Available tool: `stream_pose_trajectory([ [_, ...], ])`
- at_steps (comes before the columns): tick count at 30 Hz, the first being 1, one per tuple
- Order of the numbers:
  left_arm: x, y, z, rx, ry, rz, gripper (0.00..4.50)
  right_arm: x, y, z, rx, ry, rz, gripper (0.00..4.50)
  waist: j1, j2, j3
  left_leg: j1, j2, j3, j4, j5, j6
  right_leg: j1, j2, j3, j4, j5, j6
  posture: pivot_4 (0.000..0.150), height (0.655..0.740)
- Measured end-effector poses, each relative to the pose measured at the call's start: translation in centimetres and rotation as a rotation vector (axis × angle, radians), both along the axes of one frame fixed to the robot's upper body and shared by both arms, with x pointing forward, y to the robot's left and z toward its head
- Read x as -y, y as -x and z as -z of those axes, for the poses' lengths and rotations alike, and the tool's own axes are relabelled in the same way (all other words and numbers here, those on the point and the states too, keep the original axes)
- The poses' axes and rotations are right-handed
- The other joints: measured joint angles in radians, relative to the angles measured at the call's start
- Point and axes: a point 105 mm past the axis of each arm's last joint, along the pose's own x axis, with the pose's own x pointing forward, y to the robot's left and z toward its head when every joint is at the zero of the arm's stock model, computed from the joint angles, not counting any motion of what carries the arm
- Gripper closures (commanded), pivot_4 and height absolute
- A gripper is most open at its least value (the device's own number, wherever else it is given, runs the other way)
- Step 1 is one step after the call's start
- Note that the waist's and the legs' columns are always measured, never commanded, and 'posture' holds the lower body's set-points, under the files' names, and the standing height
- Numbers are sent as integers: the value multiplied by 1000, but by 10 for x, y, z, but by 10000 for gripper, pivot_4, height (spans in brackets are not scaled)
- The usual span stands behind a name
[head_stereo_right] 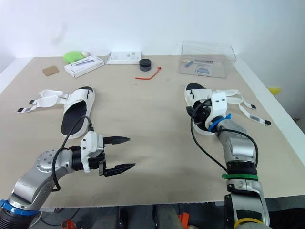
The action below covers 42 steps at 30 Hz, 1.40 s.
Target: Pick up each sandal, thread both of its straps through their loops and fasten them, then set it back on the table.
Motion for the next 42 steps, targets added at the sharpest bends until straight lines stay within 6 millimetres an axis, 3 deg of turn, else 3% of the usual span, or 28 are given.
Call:
stream_pose_trajectory([
  [10, -1, 6, 6, -17, 14, -57, 346, -6, -24, 0, 7, -21, 25, 0, -2, 0, 0, 0, 0, 2, 0, 0, 0, 0, 0, 2, -1, 1, 1, 1500, 7400],
  [13, -2, 5, 7, -20, 13, -72, 0, -13, -26, 1, 13, -33, 5, 8252, -3, 0, 0, 0, 1, 2, 0, 0, 0, 0, 0, 2, 0, 1, 1, 1500, 7400],
  [20, -6, 3, 6, -16, 18, -106, 0, -21, -28, 3, 29, 12, -43, 42218, -4, 0, 0, 1, 1, 2, 0, 0, 0, 0, 0, 3, 0, 1, 1, 1500, 7400],
  [21, -8, 3, 7, -18, 18, -113, 0, -23, -28, 3, 28, 21, -57, 44328, -7, 0, 0, 1, 1, 3, 0, 0, 0, 0, 0, 3, 0, 1, 0, 1500, 7400],
  [26, -16, 4, 6, -24, 7, -123, 0, -36, -25, 3, 21, 46, -187, 44328, -15, 0, 0, 1, 2, 3, 0, 0, 0, -1, 1, 3, 0, 1, 0, 1500, 7400],
  [29, -24, 6, 2, -29, 1, -121, 0, -57, -5, 3, -1, 95, -436, 44328, -15, 1, 0, 1, 3, 2, -1, -1, 2, -1, 2, 3, 0, 0, -1, 1500, 7400],
  [31, -31, 7, -1, -29, -10, -118, 0, -76, 21, 6, -33, 143, -675, 44328, -13, 1, 1, 1, 4, 2, -1, -3, 4, -1, 3, 2, -1, -1, -2, 1500, 7400],
  [35, -37, 8, -4, -32, -19, -112, 0, -94, 77, 9, -99, 214, -1020, 44328, -9, 1, 1, 0, 4, 0, -1, -4, 4, -1, 2, -1, -1, -3, -1, 1500, 7400],
  [37, -39, 8, -5, -41, -16, -107, 0, -99, 104, 12, -120, 259, -1162, 44328, -7, 1, 1, 0, 3, 0, 0, -4, 3, -1, 1, -2, -1, -3, -1, 1500, 7400],
  [42, -40, 8, -8, -41, -18, -103, 0, -112, 139, 23, -103, 330, -1374, 44328, -5, 1, 1, 1, 3, 2, 1, -4, 3, -1, 2, -3, 0, -3, 0, 1500, 7400],
])
